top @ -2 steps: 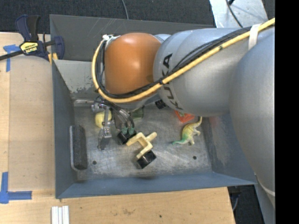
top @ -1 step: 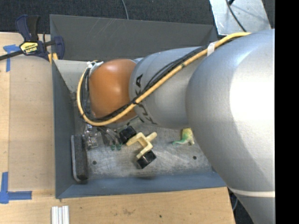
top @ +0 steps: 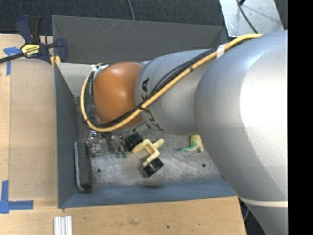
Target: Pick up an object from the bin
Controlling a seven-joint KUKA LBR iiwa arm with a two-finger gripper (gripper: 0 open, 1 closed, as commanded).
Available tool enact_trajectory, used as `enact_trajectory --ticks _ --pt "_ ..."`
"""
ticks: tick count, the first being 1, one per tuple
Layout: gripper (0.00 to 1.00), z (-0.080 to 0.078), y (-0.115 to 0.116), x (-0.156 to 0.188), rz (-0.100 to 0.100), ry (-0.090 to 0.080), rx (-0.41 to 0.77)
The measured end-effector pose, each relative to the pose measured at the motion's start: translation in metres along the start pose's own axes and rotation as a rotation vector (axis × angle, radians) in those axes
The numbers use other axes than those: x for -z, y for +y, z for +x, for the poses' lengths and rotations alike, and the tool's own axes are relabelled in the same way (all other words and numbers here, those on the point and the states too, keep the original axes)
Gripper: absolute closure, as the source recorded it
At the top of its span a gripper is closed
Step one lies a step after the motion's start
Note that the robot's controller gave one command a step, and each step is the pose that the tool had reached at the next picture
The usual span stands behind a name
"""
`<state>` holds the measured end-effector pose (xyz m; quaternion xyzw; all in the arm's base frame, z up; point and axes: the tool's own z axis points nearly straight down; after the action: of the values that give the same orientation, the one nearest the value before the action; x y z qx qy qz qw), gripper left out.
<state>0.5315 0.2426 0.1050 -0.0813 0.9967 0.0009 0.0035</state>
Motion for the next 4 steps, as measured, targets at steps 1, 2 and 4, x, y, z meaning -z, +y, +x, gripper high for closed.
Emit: enact_trajectory --ticks 1,2,4 --pt "1.0 -0.008 -0.004 0.009 0.001 0.007 -0.085" --pt "1.0 -0.026 -0.011 0.03 0.001 0.003 -0.146" --pt "1.0 -0.02 -0.039 0.026 0.0 0.006 -0.118"
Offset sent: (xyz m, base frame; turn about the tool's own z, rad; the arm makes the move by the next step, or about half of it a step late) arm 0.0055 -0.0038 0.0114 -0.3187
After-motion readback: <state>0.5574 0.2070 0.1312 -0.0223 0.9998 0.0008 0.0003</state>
